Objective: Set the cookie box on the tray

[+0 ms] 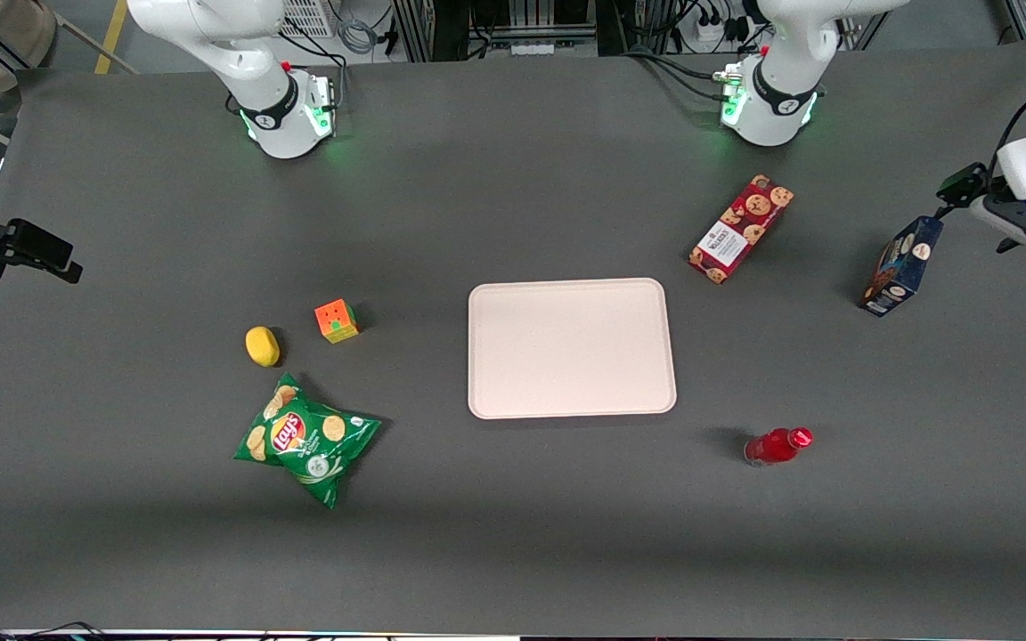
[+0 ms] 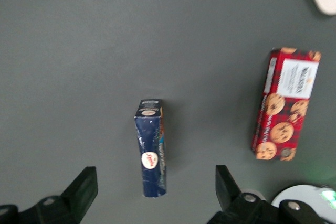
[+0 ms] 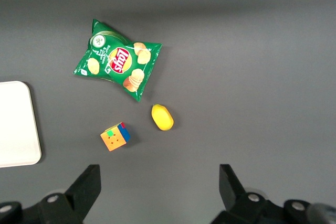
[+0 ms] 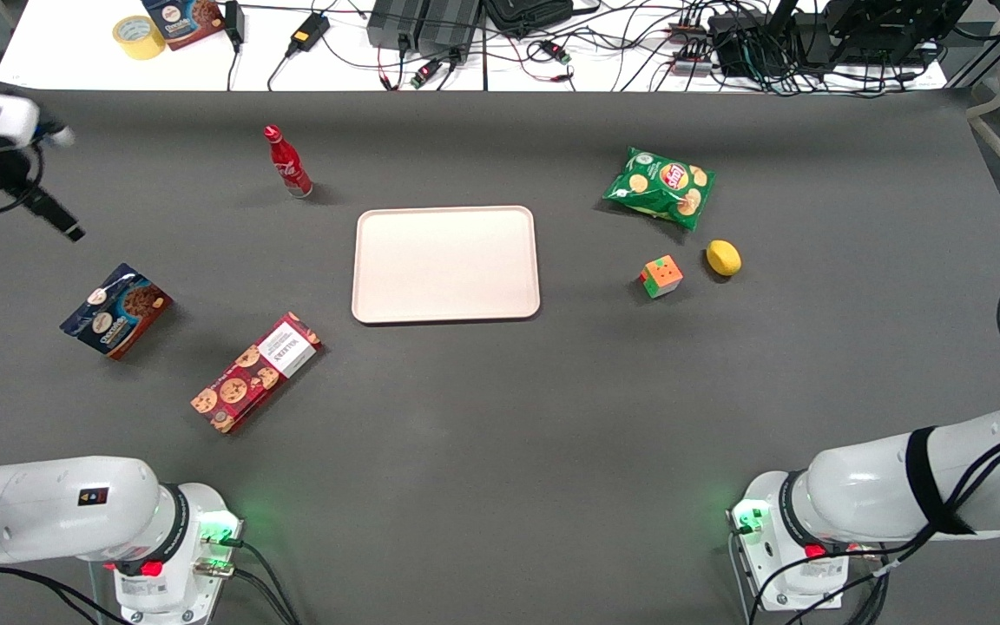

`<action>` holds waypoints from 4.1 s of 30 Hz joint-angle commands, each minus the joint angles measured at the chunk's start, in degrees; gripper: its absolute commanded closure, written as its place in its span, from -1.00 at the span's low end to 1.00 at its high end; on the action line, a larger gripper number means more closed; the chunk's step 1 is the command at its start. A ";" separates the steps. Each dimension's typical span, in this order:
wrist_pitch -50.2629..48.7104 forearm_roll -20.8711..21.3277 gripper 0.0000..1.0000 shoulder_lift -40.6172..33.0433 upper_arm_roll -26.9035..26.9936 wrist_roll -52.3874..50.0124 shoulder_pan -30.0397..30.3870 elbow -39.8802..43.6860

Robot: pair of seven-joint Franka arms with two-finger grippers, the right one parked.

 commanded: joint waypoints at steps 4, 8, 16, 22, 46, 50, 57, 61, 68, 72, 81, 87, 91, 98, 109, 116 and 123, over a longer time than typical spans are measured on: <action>9.29 0.61 -1.00 -2.84 2.88 1.67 -0.02 -8.38; 12.02 0.61 -1.00 -3.19 3.76 1.58 -0.02 -11.02; 25.54 0.96 -1.00 -3.28 3.85 1.41 0.51 -19.45; 27.32 1.05 -1.00 -1.87 3.93 1.41 0.69 -20.60; 37.43 3.16 -1.00 3.05 7.89 -6.68 1.83 -25.35; 36.63 3.16 -1.00 2.96 7.98 -6.59 1.74 -25.35; 39.35 3.16 -1.00 5.85 7.45 -6.59 0.86 -25.35; 40.59 3.25 -1.00 7.35 7.36 -6.59 0.51 -25.09; 45.24 3.25 -1.00 10.34 7.36 -6.68 -0.90 -25.09; 45.42 3.25 -1.00 10.61 7.36 -6.50 -1.07 -25.09; 46.39 3.25 -1.00 13.68 7.27 -6.15 -2.74 -24.30; 47.62 3.34 -1.00 15.35 7.27 -3.78 -2.92 -24.21; 47.18 3.34 -1.00 15.18 7.36 -2.20 -2.74 -24.12; 47.27 3.34 -0.77 15.09 7.45 -0.18 -2.39 -24.03; 44.72 3.16 0.89 15.18 7.80 2.11 -2.13 -21.22; 36.38 2.46 1.00 15.09 7.71 1.93 -2.21 -15.08; 27.51 1.67 1.00 13.95 7.63 1.85 -2.39 -7.00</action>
